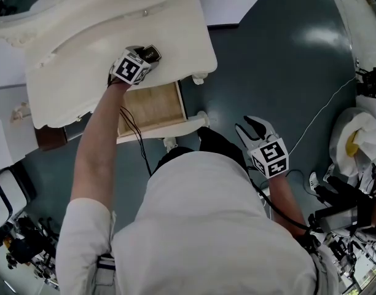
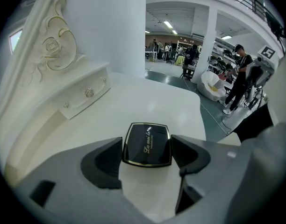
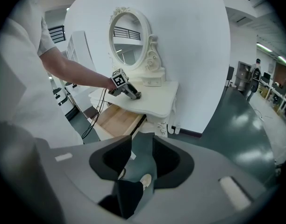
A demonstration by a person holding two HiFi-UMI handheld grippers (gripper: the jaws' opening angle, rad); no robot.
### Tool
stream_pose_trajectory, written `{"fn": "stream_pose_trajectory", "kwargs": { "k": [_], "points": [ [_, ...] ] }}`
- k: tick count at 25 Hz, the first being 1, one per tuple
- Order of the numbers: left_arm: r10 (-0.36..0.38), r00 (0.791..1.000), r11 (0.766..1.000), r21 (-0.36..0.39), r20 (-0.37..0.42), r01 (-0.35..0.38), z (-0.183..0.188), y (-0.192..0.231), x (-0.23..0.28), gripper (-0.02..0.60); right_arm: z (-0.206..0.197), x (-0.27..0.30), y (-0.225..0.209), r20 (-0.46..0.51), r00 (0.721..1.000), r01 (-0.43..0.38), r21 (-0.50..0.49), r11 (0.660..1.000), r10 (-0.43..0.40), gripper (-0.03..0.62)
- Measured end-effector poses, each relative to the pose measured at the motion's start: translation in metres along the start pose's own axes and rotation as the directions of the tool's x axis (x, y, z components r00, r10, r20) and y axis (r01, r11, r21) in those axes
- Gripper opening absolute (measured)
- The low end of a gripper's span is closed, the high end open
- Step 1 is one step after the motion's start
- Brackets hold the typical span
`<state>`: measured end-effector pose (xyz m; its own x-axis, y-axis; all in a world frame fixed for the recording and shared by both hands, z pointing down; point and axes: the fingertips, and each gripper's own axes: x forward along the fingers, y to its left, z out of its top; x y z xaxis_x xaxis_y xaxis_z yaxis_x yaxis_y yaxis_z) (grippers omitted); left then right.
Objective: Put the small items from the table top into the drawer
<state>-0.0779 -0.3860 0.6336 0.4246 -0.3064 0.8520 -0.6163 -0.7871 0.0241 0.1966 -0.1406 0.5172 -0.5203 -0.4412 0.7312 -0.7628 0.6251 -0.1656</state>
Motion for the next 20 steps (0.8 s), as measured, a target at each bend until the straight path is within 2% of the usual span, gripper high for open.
{"fn": "stream_pose_trajectory", "kwargs": {
  "k": [10, 20],
  "points": [
    [-0.04, 0.997, 0.998, 0.061, 0.071, 0.036, -0.033, -0.043, -0.057, 0.328, 0.002, 0.006, 0.054, 0.032, 0.999, -0.004, -0.033, 0.999, 0.005, 0.143],
    [-0.105, 0.992, 0.988, 0.118, 0.071, 0.096, -0.11, -0.105, -0.094, 0.328, -0.016, 0.009, 0.124, 0.048, 0.999, 0.007, -0.034, 0.999, -0.005, 0.141]
  ]
}}
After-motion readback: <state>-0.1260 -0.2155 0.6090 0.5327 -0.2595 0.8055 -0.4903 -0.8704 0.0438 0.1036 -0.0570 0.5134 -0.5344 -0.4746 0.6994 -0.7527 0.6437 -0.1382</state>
